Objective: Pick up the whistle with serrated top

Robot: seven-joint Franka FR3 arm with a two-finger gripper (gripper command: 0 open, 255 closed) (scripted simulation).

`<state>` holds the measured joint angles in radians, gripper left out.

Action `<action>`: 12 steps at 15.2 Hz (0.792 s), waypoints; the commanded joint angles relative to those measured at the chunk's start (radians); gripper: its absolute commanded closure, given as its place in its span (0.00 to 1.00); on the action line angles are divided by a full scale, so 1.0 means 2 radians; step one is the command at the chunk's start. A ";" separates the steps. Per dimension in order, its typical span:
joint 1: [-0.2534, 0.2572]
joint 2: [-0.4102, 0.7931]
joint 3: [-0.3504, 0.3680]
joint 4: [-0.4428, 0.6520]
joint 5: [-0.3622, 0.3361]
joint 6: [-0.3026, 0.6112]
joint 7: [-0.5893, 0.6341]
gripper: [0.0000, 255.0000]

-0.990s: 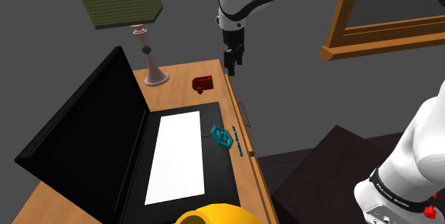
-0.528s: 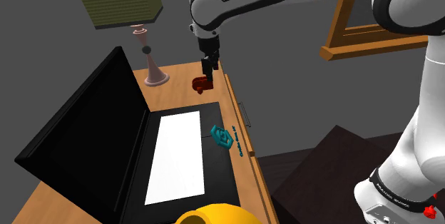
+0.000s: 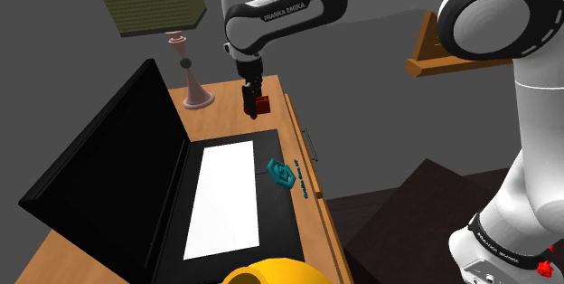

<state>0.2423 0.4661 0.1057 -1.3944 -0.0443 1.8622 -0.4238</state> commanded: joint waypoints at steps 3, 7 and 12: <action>0.000 0.006 0.000 -0.016 -0.001 0.022 0.000 0.00; 0.000 0.006 0.000 -0.016 -0.001 0.022 0.000 1.00; 0.000 0.006 0.000 -0.016 -0.001 0.022 0.000 1.00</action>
<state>0.2419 0.4772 0.1051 -1.4270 -0.0457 1.9065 -0.4239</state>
